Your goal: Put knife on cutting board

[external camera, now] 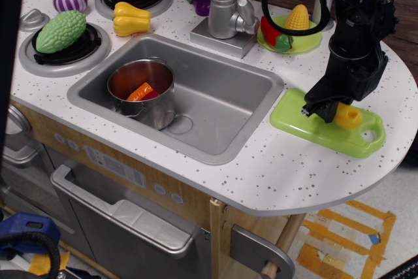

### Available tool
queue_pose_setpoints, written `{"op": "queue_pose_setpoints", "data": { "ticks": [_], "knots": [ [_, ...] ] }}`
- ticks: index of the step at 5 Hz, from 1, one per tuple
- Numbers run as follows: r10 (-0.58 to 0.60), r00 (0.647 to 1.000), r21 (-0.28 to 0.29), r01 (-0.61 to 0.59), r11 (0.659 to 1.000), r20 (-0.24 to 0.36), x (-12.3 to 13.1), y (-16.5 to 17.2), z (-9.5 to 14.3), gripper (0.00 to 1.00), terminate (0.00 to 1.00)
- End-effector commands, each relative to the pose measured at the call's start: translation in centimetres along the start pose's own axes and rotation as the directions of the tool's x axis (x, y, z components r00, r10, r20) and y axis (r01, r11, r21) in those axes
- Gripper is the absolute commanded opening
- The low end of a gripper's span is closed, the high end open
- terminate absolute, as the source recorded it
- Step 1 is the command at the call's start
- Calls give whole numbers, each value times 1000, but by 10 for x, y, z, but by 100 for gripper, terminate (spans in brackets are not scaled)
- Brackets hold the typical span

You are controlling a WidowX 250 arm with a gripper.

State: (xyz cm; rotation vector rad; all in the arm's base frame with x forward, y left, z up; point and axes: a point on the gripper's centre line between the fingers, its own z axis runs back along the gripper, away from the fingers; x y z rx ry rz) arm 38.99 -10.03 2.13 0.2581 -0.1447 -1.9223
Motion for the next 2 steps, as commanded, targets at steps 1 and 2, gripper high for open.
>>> {"op": "queue_pose_setpoints", "data": {
  "ticks": [1,2],
  "knots": [
    [0,1000,55,0,998,0,-3,8,17,100,0],
    [0,1000,55,0,998,0,-3,8,17,100,100]
  ]
}}
